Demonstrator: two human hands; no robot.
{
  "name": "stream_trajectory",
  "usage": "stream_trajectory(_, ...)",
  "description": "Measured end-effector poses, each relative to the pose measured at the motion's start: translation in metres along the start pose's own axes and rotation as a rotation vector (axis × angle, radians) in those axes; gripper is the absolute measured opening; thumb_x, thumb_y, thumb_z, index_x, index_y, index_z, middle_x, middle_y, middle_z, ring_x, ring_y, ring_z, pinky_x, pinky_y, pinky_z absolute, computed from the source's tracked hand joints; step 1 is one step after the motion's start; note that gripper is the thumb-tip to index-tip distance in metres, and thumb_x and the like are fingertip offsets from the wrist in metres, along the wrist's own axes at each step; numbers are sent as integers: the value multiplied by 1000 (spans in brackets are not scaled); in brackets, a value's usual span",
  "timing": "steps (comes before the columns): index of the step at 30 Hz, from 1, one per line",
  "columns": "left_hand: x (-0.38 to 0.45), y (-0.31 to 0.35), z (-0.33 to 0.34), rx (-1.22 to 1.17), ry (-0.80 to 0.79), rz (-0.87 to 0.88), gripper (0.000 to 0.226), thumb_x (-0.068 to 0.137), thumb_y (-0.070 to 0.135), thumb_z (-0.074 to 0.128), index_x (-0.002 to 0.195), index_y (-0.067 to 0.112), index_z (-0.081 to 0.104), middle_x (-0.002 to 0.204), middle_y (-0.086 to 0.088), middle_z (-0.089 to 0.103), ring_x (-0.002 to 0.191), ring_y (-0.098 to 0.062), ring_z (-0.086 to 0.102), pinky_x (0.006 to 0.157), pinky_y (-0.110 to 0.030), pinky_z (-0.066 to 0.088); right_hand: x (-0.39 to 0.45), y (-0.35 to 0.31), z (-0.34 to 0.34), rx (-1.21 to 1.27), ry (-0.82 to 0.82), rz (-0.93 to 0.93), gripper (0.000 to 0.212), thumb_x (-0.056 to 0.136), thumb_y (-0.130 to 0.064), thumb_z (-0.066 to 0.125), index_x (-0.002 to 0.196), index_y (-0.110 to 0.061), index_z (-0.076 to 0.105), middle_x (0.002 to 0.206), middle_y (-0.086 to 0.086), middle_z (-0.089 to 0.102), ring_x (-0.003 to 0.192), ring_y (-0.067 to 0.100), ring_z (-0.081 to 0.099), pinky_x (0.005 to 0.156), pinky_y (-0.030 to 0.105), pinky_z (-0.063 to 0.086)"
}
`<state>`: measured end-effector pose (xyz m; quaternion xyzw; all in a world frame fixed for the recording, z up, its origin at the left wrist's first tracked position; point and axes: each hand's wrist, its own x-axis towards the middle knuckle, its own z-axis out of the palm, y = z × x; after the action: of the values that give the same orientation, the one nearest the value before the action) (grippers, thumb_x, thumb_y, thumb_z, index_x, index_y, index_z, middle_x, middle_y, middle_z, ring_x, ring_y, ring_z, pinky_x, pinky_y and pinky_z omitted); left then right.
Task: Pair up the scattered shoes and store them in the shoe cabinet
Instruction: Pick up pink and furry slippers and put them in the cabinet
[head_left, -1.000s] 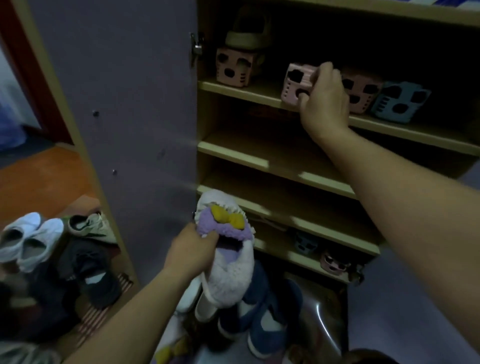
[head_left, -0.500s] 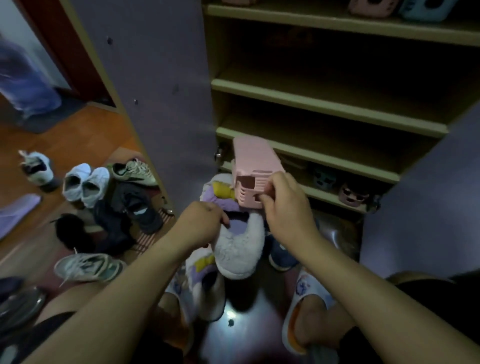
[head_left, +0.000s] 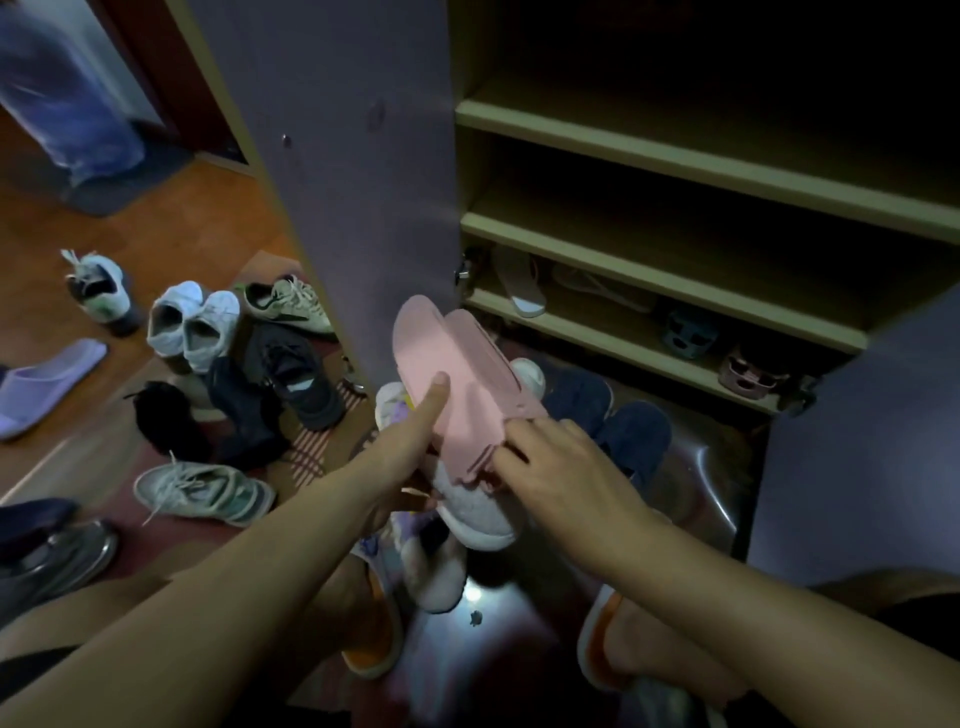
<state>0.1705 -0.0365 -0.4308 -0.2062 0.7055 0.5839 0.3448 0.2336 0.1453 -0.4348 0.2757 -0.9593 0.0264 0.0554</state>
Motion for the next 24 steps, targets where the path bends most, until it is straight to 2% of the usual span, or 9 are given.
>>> stream_trajectory(2,-3,-1,-1,1,-62,-14,79,75,82,54,125,22,62,94,-6,76,76,-21,73,56,-28,55,2,-2,2,-37,32,-34,18,83,-15,59,100,-17,61,102,3,58,88,26,55,71,38,40)
stream_trajectory(5,-2,-4,-5,5,-142,-60,83,64,86,61,123,28,65,106,-6,76,104,-28,69,83,-41,58,7,-1,2,-81,88,-63,11,83,-16,55,92,-17,61,94,4,57,81,28,54,68,38,35)
stream_trajectory(8,-3,-5,-6,-55,-161,-62,87,62,89,61,124,29,66,112,-7,75,108,-31,68,100,-51,50,11,0,3,-109,91,-75,10,84,-17,53,89,-17,62,91,4,55,81,28,53,68,39,34)
stream_trajectory(12,-1,-2,-10,-82,-199,-90,94,58,93,59,122,25,69,106,-6,75,94,-27,69,91,-45,52,11,-10,6,-128,103,-109,4,85,-15,60,86,-15,63,89,5,55,79,28,52,68,40,36)
stream_trajectory(16,-1,-2,-7,-46,-214,-85,83,58,89,66,113,27,75,87,-1,76,86,-24,67,78,-39,53,7,-22,7,-141,33,-125,13,87,-17,55,93,-15,66,92,5,57,79,27,54,69,40,41)
stream_trajectory(18,2,-3,-4,-56,-180,-90,76,63,82,68,112,25,74,72,0,73,81,-22,65,78,-37,53,5,-22,4,-137,-36,-151,17,90,-17,52,100,-16,66,99,4,57,84,26,56,71,40,44)
stream_trajectory(20,3,-6,-1,-71,-123,-78,68,71,76,67,110,21,72,54,-1,62,65,-20,60,75,-34,51,1,-18,-3,-23,-63,-183,18,91,-18,55,107,-16,63,112,4,55,92,25,55,73,39,49)
stream_trajectory(22,5,-11,-4,-43,-112,-20,60,76,72,63,105,19,69,54,-5,54,54,-19,50,73,-33,43,-3,-8,-12,187,57,-124,17,91,-21,58,107,-18,59,123,2,50,90,19,53,65,32,51)
stream_trajectory(24,7,-13,-10,30,-139,8,59,73,75,63,93,20,71,59,-5,57,58,-20,51,78,-34,39,-6,17,-16,356,306,145,13,93,-21,53,105,-22,58,118,-6,51,85,9,53,63,24,49)
